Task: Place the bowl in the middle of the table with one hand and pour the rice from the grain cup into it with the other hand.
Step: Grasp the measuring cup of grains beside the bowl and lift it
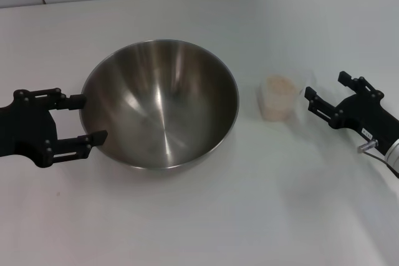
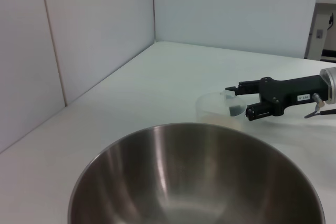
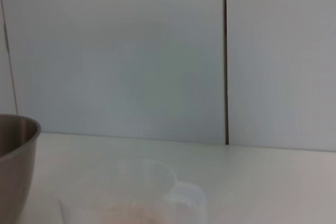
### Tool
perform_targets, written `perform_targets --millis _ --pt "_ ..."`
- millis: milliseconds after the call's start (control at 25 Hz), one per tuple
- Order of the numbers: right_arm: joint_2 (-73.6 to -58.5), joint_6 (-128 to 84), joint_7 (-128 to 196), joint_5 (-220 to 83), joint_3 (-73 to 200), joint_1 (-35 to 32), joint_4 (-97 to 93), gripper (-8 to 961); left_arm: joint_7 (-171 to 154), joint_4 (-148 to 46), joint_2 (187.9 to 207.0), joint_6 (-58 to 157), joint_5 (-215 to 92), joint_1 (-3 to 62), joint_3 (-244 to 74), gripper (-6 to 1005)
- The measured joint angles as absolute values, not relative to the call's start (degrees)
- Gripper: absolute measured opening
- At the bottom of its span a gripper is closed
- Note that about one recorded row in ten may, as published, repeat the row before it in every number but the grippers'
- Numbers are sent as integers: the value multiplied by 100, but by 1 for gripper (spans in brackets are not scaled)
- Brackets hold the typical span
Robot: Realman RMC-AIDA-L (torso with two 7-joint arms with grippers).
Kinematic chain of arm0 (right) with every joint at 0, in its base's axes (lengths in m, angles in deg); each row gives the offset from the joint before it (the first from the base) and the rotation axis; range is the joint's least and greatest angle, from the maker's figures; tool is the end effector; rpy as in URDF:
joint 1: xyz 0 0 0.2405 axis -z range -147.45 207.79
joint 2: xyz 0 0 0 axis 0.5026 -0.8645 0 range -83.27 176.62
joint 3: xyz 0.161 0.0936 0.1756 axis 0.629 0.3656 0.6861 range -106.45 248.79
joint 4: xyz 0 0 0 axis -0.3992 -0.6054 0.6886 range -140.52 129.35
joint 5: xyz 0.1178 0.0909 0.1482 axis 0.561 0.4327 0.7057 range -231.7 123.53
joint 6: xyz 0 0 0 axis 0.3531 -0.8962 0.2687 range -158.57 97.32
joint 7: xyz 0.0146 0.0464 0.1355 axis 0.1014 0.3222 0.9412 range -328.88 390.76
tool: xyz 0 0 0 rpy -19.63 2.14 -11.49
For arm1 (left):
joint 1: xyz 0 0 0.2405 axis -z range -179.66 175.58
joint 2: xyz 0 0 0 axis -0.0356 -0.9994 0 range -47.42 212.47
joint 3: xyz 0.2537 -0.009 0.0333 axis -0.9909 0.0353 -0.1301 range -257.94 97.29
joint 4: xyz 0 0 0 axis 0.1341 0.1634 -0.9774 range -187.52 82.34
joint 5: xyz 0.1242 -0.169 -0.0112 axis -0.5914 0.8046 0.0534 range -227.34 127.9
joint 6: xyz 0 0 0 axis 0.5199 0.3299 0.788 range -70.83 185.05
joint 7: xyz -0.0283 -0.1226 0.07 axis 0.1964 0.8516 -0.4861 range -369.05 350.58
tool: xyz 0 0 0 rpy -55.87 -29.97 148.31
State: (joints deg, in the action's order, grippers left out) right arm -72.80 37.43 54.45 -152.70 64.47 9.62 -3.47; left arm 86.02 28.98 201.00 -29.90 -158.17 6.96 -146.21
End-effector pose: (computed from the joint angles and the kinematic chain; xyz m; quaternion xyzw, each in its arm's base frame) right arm 0.3668 0.2763 -0.0378 -0.7873 0.2719 0.2431 0.4971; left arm -0.2320 0.2859 0.0472 -0.9701 -0.1198 -0.1191 0.1743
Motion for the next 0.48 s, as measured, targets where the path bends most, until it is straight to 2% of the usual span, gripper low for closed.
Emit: perform_targets --millis 480 --pt "-7284 3765 5440 -15267 6538 822 -348 798 8641 2878 20093 -2990 -15826 738 -14623 761"
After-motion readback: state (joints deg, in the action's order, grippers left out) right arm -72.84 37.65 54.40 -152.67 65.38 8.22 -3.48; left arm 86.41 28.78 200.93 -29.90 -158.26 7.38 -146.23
